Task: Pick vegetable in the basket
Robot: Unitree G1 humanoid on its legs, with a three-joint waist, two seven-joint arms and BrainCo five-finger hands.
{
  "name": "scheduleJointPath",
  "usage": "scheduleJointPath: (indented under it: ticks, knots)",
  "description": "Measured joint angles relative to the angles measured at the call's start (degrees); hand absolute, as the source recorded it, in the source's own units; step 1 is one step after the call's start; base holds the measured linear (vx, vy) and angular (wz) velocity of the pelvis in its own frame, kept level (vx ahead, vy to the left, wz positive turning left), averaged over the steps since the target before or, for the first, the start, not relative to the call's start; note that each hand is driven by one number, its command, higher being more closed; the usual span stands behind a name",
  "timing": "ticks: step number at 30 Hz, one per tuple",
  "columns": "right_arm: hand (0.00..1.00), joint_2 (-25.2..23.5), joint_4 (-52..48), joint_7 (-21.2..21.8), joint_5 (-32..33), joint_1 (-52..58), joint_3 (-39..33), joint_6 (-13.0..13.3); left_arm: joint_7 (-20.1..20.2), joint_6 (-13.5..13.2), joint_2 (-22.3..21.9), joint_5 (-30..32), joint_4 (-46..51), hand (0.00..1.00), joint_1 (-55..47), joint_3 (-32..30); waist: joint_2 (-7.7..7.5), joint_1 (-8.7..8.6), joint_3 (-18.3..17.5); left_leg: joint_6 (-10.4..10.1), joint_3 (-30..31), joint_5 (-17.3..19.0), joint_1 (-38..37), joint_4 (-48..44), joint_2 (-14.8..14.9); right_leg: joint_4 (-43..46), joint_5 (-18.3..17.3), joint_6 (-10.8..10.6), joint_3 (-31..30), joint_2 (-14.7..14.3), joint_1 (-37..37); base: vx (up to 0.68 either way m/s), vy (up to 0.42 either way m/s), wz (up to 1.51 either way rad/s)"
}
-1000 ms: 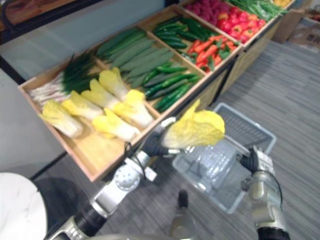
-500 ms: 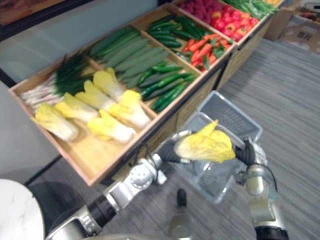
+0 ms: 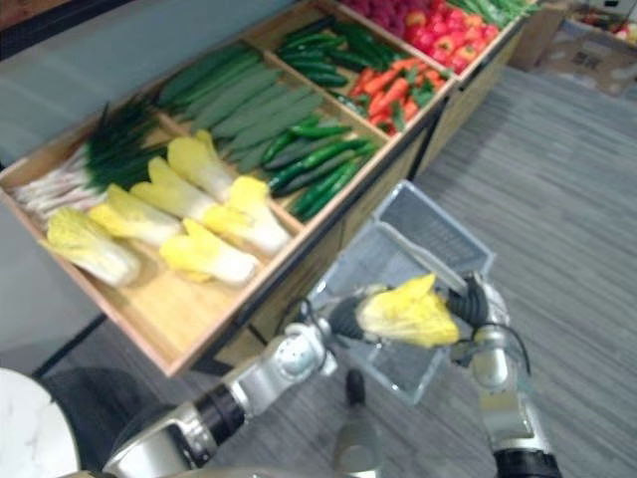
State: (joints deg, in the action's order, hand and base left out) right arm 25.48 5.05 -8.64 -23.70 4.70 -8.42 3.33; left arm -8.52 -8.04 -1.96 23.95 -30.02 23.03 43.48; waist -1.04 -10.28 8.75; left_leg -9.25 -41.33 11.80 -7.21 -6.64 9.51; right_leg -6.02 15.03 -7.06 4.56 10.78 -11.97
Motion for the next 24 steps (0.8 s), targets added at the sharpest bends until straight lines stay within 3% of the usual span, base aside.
scheduleJointPath:
  ticks: [1,2,11,24]
  knots:
    - [1.0,-0.08,-0.29,-0.01,0.04,-0.07,0.0,0.33,-0.47,0.64,-0.12,1.23,-0.93,1.0,0.19,-0.03,-0.2,-0.01,0.18,0.04,-0.37,0.25,0.04,-0.29,0.0,0.0,0.02,-0.04,-0.39,-0.03,-0.45,0.01,-0.009,-0.12]
    - [1.0,-0.09,-0.33,0.0,0.03,-0.11,0.1,0.55,-0.63,0.97,-0.24,1.78,-1.48,0.0,0.55,-0.02,-0.37,-0.02,0.37,0.1,-0.51,0.34,0.23,-0.48,-0.04,0.0,0.1,-0.15,-0.56,0.01,-0.68,0.02,-0.006,-0.1]
    - [1.0,-0.84,-0.26,-0.02,0.04,-0.21,2.19,0.66,-4.81,3.32,-0.76,6.26,-7.66,0.0,4.69,-1.18,-1.73,-0.59,1.96,0.06,-0.51,0.56,0.08,-0.54,0.08,0.01,0.14,-0.19,-1.09,-0.39,-0.88,0.01,-0.009,-0.03]
    - [1.0,-1.74,0.54,0.07,0.15,-0.78,3.32,0.69,-4.84,3.62,-1.88,6.24,-8.82,0.0,5.29,-1.08,-1.75,-0.46,1.96,0.09,-0.15,0.62,0.16,-0.52,0.12,0.01,0.14,-0.19,-0.99,-0.35,-0.59,0.0,-0.002,0.0]
